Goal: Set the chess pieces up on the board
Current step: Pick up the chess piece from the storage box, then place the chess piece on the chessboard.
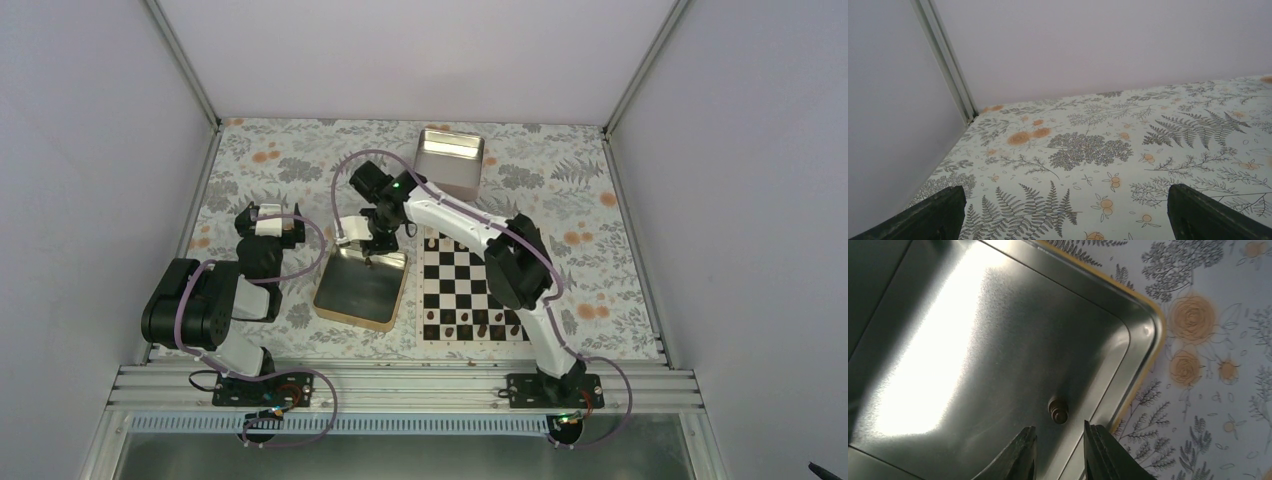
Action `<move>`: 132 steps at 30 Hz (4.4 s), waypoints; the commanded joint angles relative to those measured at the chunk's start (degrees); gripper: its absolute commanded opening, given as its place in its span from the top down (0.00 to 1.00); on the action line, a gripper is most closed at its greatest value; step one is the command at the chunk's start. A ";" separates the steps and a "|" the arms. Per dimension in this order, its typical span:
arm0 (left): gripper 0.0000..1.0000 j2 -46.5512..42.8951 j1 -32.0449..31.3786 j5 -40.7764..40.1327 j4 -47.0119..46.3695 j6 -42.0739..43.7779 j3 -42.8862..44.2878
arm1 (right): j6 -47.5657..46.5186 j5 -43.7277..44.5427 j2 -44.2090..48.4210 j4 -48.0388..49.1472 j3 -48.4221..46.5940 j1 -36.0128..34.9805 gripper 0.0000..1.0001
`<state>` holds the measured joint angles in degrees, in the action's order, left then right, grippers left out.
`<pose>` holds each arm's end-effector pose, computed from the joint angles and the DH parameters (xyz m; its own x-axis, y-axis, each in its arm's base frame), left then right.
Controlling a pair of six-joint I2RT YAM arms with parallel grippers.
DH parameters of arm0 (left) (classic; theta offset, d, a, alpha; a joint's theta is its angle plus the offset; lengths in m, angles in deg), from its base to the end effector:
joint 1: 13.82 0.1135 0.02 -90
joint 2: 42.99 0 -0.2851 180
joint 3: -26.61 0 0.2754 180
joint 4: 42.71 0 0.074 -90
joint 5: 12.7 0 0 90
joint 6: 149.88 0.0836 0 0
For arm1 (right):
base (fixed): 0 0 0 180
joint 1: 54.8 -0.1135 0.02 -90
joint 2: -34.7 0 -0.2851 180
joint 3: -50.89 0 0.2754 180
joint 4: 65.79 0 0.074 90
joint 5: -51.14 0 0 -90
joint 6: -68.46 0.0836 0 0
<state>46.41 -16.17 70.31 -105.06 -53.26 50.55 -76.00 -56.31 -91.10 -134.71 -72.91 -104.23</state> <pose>0.2883 -0.0016 0.1395 -0.0632 0.1171 -0.9911 -0.0739 0.9898 0.1217 0.3141 0.4054 0.1898 0.2843 -0.8616 -0.4206 -0.9584 -0.2668 -0.1013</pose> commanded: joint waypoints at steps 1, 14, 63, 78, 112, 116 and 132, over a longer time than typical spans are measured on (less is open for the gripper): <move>0.00 0.11 0.33 0.84 -1.61 -0.43 0.49 | 0.53 2.66 -3.05 0.51 -0.31 -1.59 0.74; 0.00 0.10 0.33 0.87 -1.68 -0.43 0.42 | 0.58 6.88 -6.36 2.15 -0.98 -1.95 0.74; 0.00 0.11 0.51 0.60 -1.78 -0.56 0.33 | -9.85 9.23 49.50 -8.83 45.31 37.49 0.95; 0.00 0.12 0.49 0.65 -1.79 -0.62 0.33 | -25.12 5.58 64.51 -0.46 76.55 54.61 0.94; 0.00 0.13 0.42 0.61 -1.72 -0.61 0.33 | -27.41 4.81 56.78 6.81 78.16 59.94 0.90; 0.00 0.07 0.46 0.63 -1.79 -0.57 0.33 | -27.64 4.73 56.33 5.18 77.94 59.93 0.80; 0.00 0.09 0.42 0.72 -1.78 -0.54 0.35 | -27.91 -3.95 60.27 -11.49 55.28 59.90 0.00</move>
<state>46.41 -15.84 70.36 -105.06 -53.26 50.55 -103.82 -54.13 -31.39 -139.46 -7.62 -44.87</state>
